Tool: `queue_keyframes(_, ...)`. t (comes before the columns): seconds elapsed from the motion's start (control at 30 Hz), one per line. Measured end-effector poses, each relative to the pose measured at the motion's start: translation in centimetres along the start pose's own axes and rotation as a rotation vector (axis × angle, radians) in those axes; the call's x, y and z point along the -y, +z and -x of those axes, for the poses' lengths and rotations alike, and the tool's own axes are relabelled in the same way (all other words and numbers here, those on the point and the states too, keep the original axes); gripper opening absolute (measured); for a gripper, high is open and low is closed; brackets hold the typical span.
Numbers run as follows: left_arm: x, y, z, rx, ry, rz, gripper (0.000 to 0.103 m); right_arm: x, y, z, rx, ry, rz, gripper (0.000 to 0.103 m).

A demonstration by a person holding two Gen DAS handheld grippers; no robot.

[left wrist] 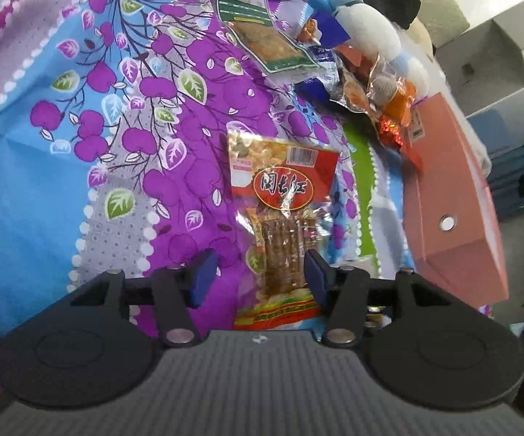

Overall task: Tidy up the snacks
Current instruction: 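Carry the red-labelled snack and clear pastry bag over the pink box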

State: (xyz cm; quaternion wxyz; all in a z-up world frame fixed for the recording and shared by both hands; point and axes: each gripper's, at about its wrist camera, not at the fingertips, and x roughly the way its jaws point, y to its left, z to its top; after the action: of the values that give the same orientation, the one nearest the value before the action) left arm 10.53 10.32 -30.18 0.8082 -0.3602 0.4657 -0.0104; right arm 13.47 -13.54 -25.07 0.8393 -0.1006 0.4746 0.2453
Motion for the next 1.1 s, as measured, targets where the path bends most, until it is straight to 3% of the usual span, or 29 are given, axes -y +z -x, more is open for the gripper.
queue_keyframes(0.17, -0.6, 0.5, -0.5, -0.022, -0.079, 0.034, 0.059, -1.1, 0.0, -0.9, -0.002, -0.038, 0.087, 0.055)
queue_keyframes(0.4, 0.7, 0.4, -1.0, -0.035, -0.177, 0.039, 0.058, -0.4, -0.4, -1.1, -0.002, -0.01, 0.049, 0.055)
queue_keyframes(0.53, 1.5, 0.2, -0.9, -0.016, -0.159, 0.011, 0.055, -0.2, -0.4, -1.2, -0.001, -0.003, 0.032, 0.055)
queue_keyframes(0.63, 1.5, 0.1, -1.6, -0.014, -0.121, 0.006, 0.041, -0.2, -0.4, -1.2, 0.002, -0.001, 0.029, 0.055)
queue_keyframes(0.7, 1.3, 0.1, -2.2, -0.018, -0.095, 0.016, 0.024, -0.3, -0.4, -1.2, 0.001, -0.002, 0.03, 0.055)
queue_keyframes(0.77, 1.1, 0.1, -2.0, 0.011, -0.096, 0.037, 0.018, -0.2, -0.3, -1.0, 0.002, 0.001, 0.015, 0.055)
queue_keyframes(0.9, 1.7, -0.2, -0.5, 0.073, -0.078, 0.017, 0.016, 0.1, 0.1, -0.3, -0.013, 0.002, -0.015, 0.055)
queue_keyframes(1.1, 3.6, -0.4, 1.6, 0.097, -0.055, -0.053, 0.016, 1.3, -0.2, 1.6, -0.012, -0.005, -0.084, 0.055)
